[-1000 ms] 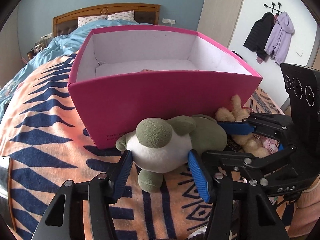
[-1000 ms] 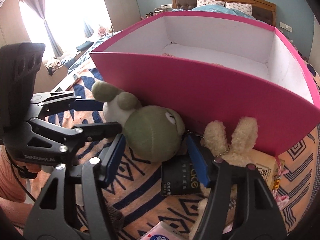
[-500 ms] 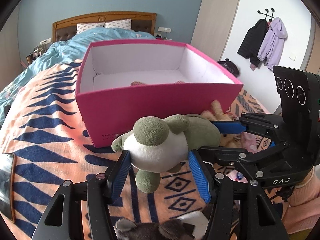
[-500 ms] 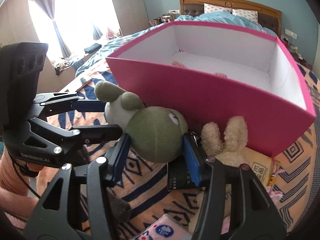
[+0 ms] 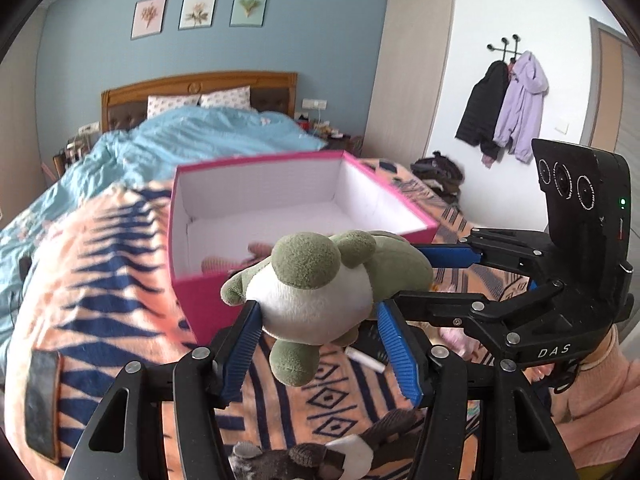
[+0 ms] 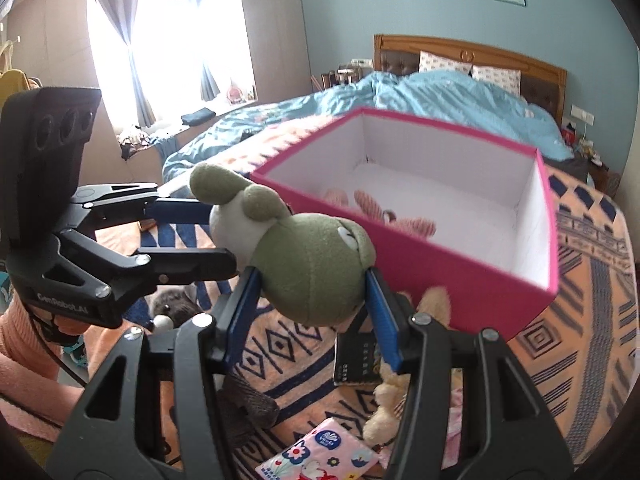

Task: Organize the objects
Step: 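Carry the green frog with the right tool and release it into the box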

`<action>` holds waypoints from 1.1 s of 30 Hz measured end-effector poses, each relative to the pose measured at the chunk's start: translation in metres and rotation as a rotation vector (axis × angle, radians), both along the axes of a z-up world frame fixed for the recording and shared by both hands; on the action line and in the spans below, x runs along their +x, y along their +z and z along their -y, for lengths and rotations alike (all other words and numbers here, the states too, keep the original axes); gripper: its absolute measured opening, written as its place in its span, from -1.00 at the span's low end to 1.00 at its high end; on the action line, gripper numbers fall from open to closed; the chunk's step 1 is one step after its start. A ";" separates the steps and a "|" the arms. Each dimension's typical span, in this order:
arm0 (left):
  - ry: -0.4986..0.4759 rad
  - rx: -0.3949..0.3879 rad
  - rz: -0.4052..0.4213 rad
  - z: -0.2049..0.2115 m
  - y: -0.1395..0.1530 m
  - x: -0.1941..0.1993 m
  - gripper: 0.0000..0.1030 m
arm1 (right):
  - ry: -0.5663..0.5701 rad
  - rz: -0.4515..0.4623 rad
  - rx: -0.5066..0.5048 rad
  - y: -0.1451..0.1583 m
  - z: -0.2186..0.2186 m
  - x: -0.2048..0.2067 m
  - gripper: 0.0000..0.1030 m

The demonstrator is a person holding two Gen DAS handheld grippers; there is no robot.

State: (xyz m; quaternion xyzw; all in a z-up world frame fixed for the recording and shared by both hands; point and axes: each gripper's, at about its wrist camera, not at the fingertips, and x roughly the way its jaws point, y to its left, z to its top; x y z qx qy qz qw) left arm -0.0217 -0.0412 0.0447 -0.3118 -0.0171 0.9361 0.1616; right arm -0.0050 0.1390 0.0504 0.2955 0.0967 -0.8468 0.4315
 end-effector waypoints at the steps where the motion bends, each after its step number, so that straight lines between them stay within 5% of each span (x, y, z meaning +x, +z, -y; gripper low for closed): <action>1: 0.000 0.001 -0.013 0.000 0.005 0.000 0.20 | 0.002 -0.008 -0.006 0.005 -0.001 -0.001 0.08; 11: 0.032 -0.043 -0.127 -0.001 0.055 -0.033 0.21 | 0.005 -0.147 -0.064 0.065 -0.006 -0.017 0.08; 17: 0.050 -0.024 -0.080 0.009 0.055 -0.085 0.21 | -0.003 -0.165 -0.061 0.084 0.007 -0.055 0.08; 25: 0.090 -0.035 0.073 0.019 0.007 -0.149 0.21 | -0.004 -0.046 0.014 0.044 0.029 -0.119 0.08; 33: 0.119 -0.042 0.202 0.026 -0.035 -0.172 0.18 | -0.010 0.114 0.060 -0.006 0.043 -0.158 0.08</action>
